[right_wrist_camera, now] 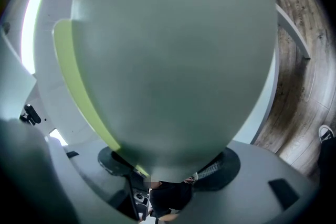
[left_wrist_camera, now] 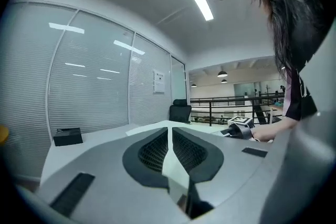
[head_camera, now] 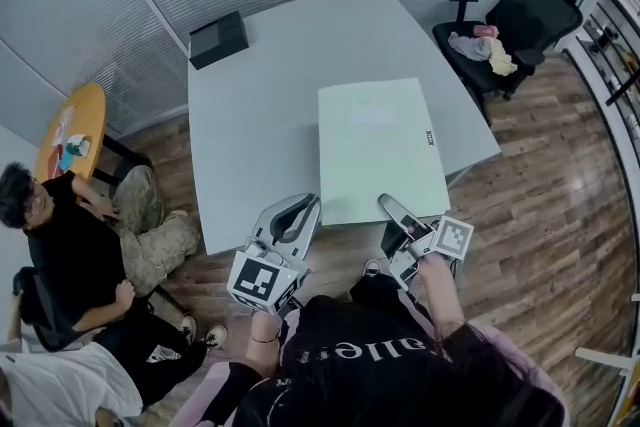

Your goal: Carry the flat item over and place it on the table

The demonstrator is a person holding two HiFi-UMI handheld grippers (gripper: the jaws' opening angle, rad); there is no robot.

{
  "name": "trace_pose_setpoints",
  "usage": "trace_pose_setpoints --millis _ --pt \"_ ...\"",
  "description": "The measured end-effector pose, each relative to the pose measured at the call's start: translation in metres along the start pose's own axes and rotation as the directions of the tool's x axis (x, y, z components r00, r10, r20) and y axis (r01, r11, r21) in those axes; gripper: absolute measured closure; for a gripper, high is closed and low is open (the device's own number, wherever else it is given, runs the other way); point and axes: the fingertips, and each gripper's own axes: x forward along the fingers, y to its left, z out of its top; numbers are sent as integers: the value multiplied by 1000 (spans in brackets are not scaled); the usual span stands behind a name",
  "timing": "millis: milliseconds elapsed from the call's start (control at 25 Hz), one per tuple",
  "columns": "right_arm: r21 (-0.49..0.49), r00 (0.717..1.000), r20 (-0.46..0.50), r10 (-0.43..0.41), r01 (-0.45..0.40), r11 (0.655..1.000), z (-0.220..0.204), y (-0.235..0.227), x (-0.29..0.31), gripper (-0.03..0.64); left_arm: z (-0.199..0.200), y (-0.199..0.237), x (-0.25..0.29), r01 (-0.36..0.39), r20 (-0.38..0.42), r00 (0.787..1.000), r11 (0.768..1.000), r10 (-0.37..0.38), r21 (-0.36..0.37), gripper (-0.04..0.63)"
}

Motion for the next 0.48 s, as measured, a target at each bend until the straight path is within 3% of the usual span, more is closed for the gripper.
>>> trace_pose_setpoints --millis 240,480 --pt "24 999 -41 3 -2 1000 37 -18 1 319 0 -11 24 -49 -19 999 999 49 8 551" --pt "36 997 -77 -24 27 999 60 -40 47 319 10 17 22 -109 -42 993 994 110 27 551"
